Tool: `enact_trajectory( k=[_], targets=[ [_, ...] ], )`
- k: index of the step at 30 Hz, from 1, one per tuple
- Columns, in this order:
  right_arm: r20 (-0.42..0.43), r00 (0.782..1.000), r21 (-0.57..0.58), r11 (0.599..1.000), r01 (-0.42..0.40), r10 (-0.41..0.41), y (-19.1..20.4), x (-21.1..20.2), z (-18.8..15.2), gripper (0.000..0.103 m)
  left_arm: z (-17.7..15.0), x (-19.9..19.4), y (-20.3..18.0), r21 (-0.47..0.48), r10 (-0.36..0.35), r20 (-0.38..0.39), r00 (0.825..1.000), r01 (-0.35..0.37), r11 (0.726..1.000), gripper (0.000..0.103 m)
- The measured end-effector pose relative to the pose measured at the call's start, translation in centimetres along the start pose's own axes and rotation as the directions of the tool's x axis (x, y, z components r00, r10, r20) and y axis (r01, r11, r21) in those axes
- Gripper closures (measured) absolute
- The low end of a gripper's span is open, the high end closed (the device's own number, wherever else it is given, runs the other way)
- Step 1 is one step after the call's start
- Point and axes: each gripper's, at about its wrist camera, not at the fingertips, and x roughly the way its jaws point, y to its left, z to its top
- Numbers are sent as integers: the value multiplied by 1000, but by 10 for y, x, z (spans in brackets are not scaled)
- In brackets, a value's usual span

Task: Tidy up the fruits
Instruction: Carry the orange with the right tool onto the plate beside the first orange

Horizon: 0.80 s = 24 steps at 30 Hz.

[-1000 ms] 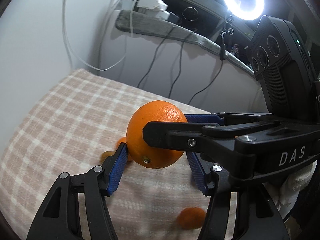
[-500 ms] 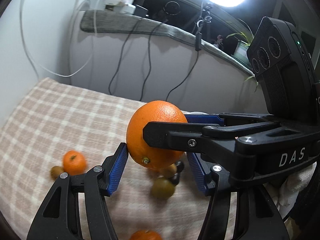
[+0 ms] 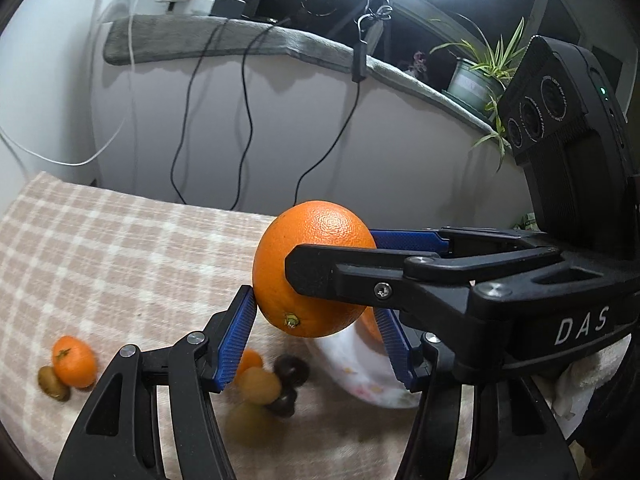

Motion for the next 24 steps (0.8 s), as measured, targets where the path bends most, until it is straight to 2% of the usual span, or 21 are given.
enact_trajectory(
  k=[9, 24],
  targets=[
    [-8, 1000, 27, 1000, 10, -10, -20, 0, -1, 28, 2, 19, -10, 2, -12, -34, 999, 12, 1000, 43],
    [-19, 1000, 38, 999, 24, -24, -30, 5, -3, 28, 2, 31, -11, 7, 0, -81, 997, 0, 1000, 43]
  ],
)
